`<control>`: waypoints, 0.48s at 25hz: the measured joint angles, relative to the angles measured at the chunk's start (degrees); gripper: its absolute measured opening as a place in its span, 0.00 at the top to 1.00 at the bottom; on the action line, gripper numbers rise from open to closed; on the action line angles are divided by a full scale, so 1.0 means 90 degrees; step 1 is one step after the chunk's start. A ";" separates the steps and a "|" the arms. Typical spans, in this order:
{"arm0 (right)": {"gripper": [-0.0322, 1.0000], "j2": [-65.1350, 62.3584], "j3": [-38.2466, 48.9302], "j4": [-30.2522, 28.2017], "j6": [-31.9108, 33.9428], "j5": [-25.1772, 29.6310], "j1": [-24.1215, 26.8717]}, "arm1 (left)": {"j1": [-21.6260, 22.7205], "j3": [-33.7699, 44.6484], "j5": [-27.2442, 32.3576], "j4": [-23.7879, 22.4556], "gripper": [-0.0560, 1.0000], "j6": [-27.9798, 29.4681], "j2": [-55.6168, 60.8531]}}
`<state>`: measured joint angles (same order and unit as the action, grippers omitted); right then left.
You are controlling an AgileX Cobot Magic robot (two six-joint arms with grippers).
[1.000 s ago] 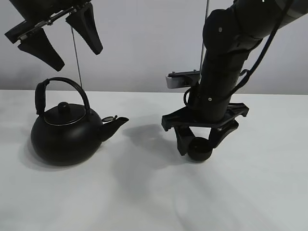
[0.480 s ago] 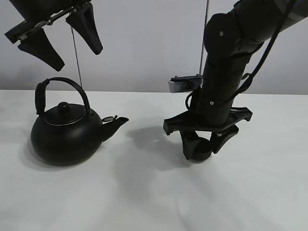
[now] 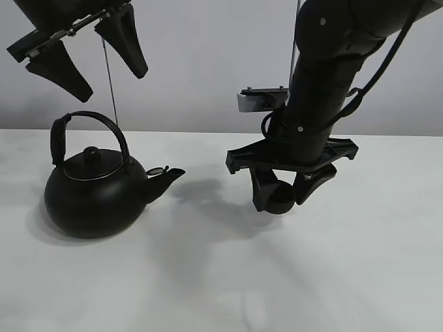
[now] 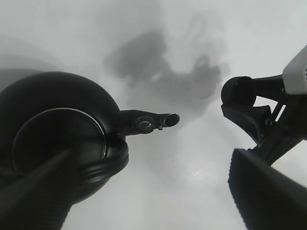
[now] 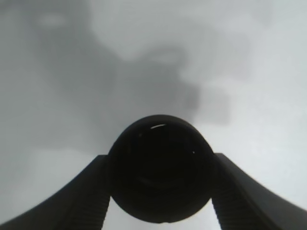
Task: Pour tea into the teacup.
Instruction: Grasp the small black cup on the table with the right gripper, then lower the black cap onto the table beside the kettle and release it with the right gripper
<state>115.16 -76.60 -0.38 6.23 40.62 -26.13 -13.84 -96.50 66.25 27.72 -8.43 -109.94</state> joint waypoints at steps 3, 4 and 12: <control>0.58 0.0000 0.0002 0.0042 0.0000 -0.0006 -0.0198 | 0.0000 0.0000 -0.0008 0.0000 0.36 0.0000 0.0000; 0.58 0.0000 0.0007 0.0042 0.0000 -0.0014 -0.0290 | 0.0000 0.0000 -0.0007 0.0000 0.36 0.0000 0.0000; 0.58 0.0000 0.0007 0.0042 0.0000 -0.0432 -0.0812 | 0.0000 0.0000 -0.0007 0.0000 0.36 0.0000 0.0000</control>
<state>115.16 -76.53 0.00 6.23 36.73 -33.43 -13.84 -96.50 66.18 27.72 -8.43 -109.94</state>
